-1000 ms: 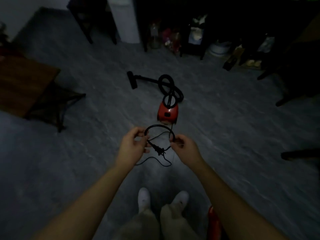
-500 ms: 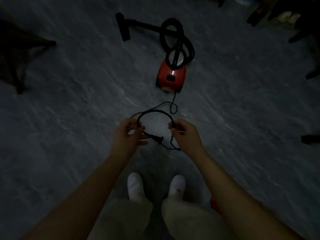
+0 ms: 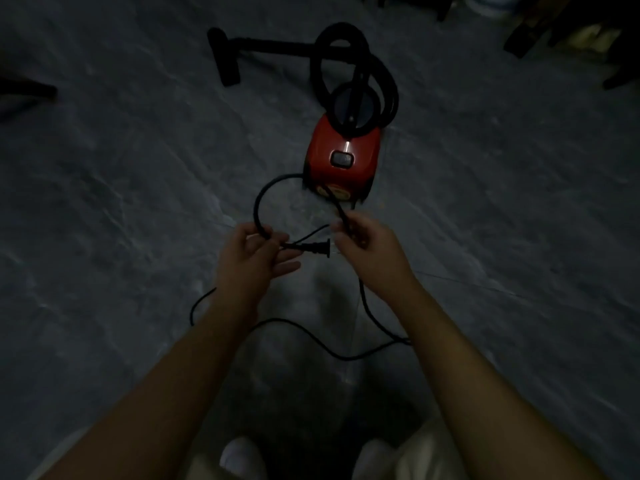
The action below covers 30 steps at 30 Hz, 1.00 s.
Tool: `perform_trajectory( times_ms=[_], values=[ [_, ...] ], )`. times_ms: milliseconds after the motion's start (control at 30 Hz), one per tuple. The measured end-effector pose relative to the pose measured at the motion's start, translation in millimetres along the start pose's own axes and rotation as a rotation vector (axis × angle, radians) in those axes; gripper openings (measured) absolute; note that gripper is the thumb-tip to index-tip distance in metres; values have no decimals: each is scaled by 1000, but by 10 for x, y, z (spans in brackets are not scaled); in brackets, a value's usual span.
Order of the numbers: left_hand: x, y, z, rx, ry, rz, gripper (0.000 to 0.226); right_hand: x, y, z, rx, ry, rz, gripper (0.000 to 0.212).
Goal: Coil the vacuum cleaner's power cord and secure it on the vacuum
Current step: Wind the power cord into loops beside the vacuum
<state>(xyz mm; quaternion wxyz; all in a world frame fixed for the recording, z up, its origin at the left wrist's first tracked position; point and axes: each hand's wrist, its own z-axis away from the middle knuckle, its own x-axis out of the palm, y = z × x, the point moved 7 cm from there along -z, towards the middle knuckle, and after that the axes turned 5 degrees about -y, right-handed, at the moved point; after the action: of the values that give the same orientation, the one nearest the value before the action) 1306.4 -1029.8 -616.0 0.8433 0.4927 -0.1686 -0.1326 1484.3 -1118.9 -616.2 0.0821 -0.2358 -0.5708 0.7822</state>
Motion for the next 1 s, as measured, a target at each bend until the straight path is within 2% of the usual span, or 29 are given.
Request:
perform_trajectory(
  times_ms=[100,233,367,433,533,633,733,867,1000],
  values=[
    [60,16,-287,60,1,52,11,-69,-134,-371,-137,20,23,29],
    [185,278,-555,219,-39,59,16,-140,-207,-642,-212,62,21,24],
    [210,463,-684,326,-68,60,16,-149,-331,-755,-257,96,-11,37],
    [170,513,-681,352,-63,63,13,-111,-364,-722,-252,102,-46,38],
    [67,549,-596,349,-73,97,11,-25,-432,-598,-242,74,-59,27],
    [22,558,-523,339,-105,102,12,42,-473,-520,-247,47,-44,35],
    [75,587,-531,357,-149,40,11,13,-486,-506,-271,83,-42,29],
    [94,571,-644,350,-174,-163,18,-83,-335,-473,-284,116,-41,29],
    [67,634,-762,418,-155,-287,31,-125,-346,-565,-301,27,120,30]
  ],
)
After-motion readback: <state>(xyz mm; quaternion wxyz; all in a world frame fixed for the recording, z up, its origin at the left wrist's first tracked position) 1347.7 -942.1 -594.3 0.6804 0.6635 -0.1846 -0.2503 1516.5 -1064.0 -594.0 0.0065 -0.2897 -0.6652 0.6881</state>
